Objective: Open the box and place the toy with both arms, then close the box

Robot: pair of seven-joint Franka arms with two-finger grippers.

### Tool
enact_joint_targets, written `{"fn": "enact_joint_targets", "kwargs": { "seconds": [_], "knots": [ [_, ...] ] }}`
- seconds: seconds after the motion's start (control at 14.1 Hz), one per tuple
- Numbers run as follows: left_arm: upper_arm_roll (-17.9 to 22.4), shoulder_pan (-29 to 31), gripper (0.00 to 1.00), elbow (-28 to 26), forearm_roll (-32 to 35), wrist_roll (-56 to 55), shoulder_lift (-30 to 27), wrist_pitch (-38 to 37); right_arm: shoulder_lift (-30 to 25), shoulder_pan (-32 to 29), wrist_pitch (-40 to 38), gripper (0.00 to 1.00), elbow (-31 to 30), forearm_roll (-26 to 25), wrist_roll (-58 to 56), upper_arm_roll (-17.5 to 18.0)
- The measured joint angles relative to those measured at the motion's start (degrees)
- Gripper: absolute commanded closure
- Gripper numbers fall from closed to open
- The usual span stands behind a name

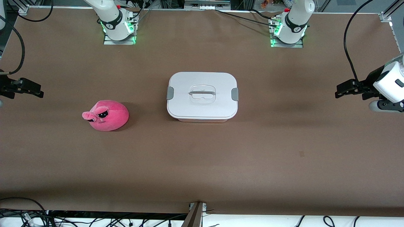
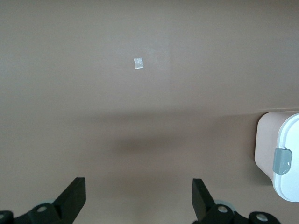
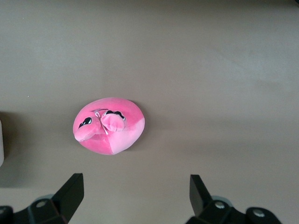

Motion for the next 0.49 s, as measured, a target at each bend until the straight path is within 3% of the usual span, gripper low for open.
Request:
{"fn": "enact_joint_targets", "kwargs": {
  "seconds": [0.49],
  "knots": [
    [-0.24,-0.09,0.00,0.25,0.00,0.00,0.00,-0.43,0.90,1.09,-0.01,0.00,-0.02,0.05,-0.05,0.27]
  ]
}}
